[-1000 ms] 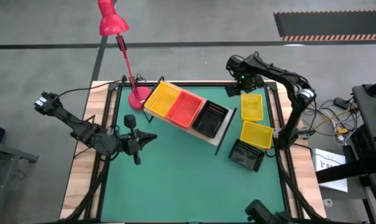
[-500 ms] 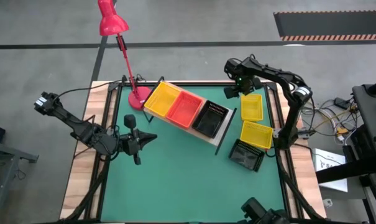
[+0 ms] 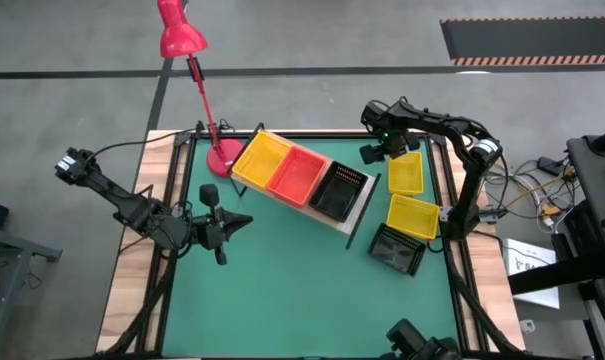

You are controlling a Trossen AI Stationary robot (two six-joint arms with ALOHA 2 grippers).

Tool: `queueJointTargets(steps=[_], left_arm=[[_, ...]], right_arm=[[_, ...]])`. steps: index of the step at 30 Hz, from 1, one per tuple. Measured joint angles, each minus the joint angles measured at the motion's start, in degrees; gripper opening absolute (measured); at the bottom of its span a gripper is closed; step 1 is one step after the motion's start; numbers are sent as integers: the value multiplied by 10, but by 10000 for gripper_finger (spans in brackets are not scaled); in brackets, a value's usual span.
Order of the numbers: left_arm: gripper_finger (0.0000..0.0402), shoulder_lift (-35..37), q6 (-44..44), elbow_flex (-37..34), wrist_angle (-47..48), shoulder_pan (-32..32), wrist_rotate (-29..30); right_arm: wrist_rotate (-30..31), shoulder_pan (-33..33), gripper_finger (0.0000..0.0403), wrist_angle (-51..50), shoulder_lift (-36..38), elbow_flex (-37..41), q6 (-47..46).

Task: Stack baskets on shelf by color
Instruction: Stack the top yellow bin on top of the other yellow bins on the shelf

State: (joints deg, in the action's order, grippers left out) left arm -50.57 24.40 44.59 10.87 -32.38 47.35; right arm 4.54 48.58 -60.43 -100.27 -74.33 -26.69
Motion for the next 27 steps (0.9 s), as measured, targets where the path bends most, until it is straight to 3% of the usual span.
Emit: queueJointTargets(steps=[10,17,27], left_arm=[[2,0,4,0,-1,0,0],[2,0,5,0,-1,0,0],[2,-1,15,0,-1,0,0]], right_arm=[[0,1,17,1,0,-1,-9],[-1,1,13,-15,12,-3,-15],[0,-22,10,-62,59,-76,76]])
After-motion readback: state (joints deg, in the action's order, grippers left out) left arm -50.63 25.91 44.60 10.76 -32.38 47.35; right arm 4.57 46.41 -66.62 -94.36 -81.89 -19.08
